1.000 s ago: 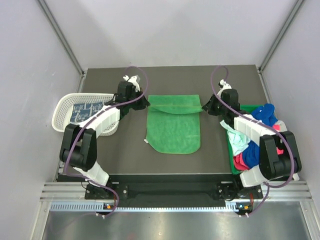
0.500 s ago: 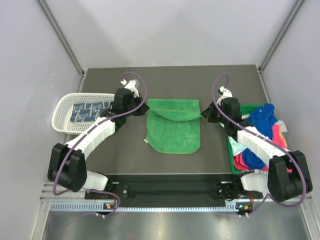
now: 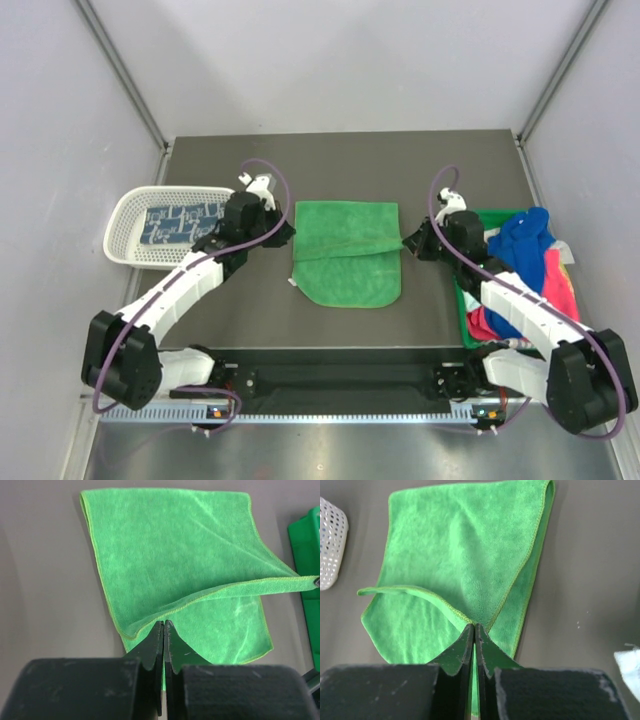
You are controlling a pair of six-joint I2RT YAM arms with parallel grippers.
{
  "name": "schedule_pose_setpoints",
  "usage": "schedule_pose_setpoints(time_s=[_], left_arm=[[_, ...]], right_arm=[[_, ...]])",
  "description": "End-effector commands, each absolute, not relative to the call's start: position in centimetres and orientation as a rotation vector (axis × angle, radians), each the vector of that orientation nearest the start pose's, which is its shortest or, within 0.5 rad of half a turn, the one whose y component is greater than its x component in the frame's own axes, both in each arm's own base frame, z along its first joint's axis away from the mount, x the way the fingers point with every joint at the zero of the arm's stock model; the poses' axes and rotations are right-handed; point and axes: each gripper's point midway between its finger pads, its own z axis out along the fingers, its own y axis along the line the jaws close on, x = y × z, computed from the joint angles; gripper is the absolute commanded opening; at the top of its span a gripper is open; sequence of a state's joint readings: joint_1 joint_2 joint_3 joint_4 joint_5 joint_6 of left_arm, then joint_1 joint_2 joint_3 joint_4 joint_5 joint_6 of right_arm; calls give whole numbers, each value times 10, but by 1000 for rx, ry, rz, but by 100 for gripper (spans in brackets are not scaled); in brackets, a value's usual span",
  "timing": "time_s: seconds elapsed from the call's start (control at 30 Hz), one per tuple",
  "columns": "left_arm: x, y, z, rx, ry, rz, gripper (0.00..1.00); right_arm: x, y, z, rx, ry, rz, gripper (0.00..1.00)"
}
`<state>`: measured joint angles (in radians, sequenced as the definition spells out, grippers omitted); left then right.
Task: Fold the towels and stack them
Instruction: Fold the towel
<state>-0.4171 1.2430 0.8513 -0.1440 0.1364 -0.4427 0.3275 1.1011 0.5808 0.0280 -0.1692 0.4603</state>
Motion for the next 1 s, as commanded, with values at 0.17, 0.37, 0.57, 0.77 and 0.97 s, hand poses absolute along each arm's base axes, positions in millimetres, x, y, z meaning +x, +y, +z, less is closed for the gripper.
schedule_pose_setpoints(time_s=[0.17, 0.37, 0.57, 0.77, 0.97], left_arm=[[319, -197, 139, 55, 2225, -644, 20], [315, -203, 111, 21, 2329, -623, 40], [303, -195, 86, -45, 2421, -544, 44], [294, -192, 68, -96, 2476, -535, 50], [295, -197, 57, -92, 2499, -554, 50]], right_arm=[[303, 162, 131, 9, 2101, 659, 0], [303, 163, 122, 11, 2119, 651, 0], [304, 163, 119, 11, 2125, 643, 0], [304, 160, 119, 11, 2125, 623, 0], [305, 162, 116, 8, 2128, 633, 0]])
